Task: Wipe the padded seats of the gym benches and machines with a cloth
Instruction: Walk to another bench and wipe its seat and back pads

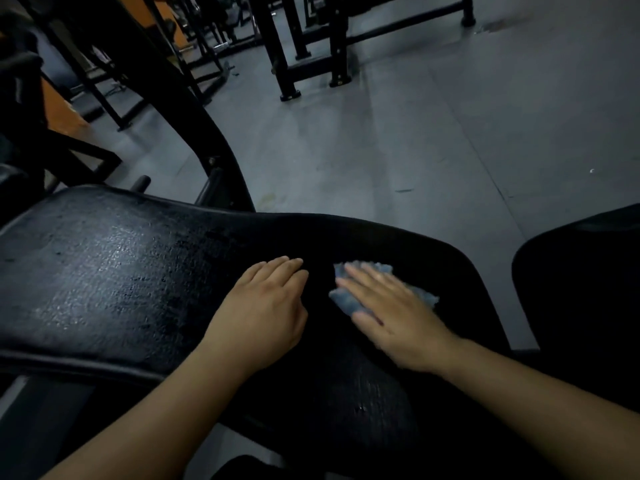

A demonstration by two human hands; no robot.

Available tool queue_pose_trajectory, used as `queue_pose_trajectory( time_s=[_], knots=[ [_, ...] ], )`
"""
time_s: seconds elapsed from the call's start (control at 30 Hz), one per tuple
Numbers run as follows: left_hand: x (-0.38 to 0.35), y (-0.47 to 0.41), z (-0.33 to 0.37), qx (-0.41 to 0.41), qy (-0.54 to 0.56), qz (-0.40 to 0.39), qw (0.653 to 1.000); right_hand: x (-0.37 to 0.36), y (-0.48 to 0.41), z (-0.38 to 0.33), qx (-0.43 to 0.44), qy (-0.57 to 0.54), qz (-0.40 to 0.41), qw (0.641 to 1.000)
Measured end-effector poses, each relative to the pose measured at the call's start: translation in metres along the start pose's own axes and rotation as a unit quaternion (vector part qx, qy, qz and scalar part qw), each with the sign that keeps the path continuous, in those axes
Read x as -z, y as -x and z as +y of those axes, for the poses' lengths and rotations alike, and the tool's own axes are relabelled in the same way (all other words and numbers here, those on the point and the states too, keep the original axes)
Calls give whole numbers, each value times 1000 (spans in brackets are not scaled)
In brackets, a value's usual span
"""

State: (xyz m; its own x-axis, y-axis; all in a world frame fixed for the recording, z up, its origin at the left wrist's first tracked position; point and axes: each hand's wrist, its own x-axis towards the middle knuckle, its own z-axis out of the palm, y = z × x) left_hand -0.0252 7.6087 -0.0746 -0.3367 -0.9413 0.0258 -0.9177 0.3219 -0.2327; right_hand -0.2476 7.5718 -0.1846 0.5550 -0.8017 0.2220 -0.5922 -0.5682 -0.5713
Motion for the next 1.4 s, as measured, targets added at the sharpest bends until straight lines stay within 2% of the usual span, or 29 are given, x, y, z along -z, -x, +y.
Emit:
queue_pose_trajectory(
  time_s=[0.07,0.13,0.17,0.27,0.33,0.43,0.53,0.63,0.7,0.83,0.93,0.97,1.03,1.1,1.2,1.3,1.33,1.4],
  knots=[
    [2,-2,2,1,-2,-3,1000,3,-28,9,-87,20,26,996],
    [2,-3,3,6,-9,-6,1000,-2,-53,-15,-168,20,31,985],
    [2,-3,3,8,-10,-6,1000,-7,-49,-33,-160,22,26,987],
    [0,0,3,1,2,-5,1000,-18,29,-81,-28,-22,-10,999],
    [3,1,1,-4,3,-14,1000,-13,76,-76,6,-54,-34,998],
    [10,10,2,0,2,-36,999,-5,66,-48,-52,-19,-29,998],
    [11,29,6,18,-15,-28,999,-14,23,-79,-119,13,17,993],
    [11,49,8,23,-21,-2,1000,-26,48,-124,-26,-32,-22,999],
    [13,60,10,31,-24,2,999,-21,86,-114,25,-53,-44,997],
    [16,72,19,64,-34,-1,997,-13,72,-58,-5,-4,-39,999],
    [16,70,28,81,-38,-7,996,-15,33,-78,-68,3,0,998],
    [16,70,29,84,-33,-6,996,-16,34,-92,-54,-1,2,999],
    [15,69,26,88,-25,-6,996,-19,58,-111,33,-14,-11,999],
    [15,68,25,85,-25,-16,996,-17,84,-104,85,-37,-26,995],
    [16,68,27,79,-19,-9,997,-14,57,-82,36,-26,-32,998],
    [16,67,24,86,4,9,996,-15,5,-98,-64,-3,26,998],
    [15,65,23,85,14,11,996,-18,0,-108,-63,5,27,998],
    [15,66,19,74,21,5,997,-24,20,-121,11,-6,17,1000]
  ],
)
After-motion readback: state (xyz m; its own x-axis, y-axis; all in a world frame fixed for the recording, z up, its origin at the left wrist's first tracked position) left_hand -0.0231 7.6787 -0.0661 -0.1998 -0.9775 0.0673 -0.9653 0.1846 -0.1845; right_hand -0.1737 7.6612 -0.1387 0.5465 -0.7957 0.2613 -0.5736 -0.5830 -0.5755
